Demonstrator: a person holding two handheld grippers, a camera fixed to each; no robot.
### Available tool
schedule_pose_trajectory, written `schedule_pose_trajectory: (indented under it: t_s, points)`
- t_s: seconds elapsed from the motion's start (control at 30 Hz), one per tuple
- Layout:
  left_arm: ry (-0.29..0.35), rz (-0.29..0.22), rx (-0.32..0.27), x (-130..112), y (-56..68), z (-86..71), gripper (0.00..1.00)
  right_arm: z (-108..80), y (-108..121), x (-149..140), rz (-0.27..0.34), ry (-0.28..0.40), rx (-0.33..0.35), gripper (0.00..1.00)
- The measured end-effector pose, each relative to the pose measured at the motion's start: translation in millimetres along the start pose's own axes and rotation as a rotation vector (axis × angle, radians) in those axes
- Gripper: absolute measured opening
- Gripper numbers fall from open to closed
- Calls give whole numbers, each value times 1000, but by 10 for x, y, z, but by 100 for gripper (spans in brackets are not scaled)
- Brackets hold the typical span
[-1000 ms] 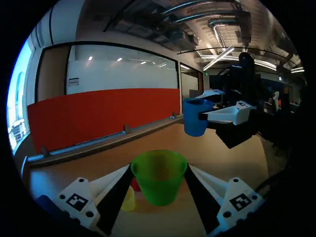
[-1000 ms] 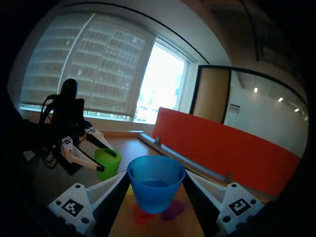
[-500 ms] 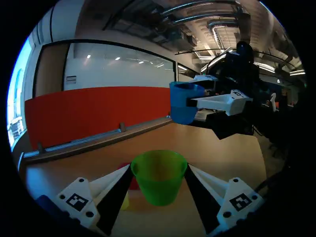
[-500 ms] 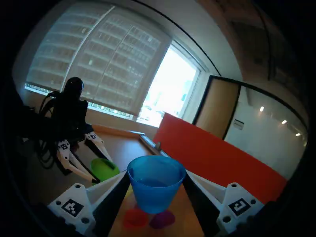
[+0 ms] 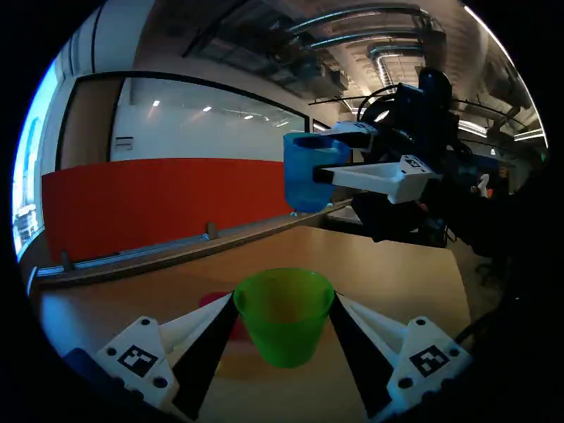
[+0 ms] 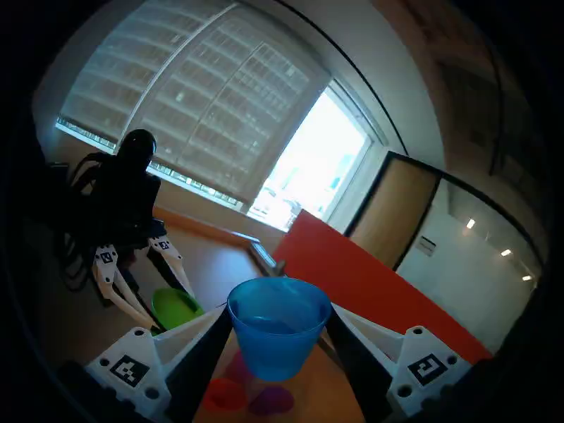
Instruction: Pour water
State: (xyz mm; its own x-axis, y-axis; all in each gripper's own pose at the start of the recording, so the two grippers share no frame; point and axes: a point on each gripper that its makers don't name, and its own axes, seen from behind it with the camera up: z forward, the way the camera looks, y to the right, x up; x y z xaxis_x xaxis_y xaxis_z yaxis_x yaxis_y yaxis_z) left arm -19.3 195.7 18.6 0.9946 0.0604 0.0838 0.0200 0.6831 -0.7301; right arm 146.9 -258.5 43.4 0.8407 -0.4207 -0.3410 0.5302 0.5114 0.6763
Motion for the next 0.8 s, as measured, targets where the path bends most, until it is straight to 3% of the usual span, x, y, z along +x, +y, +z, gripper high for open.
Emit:
schedule_pose_trajectory:
  t_s: [0.8]
  points:
    - [21, 15, -42, 12, 184, -48, 88, 240, 11, 232, -210, -3, 1, 92]
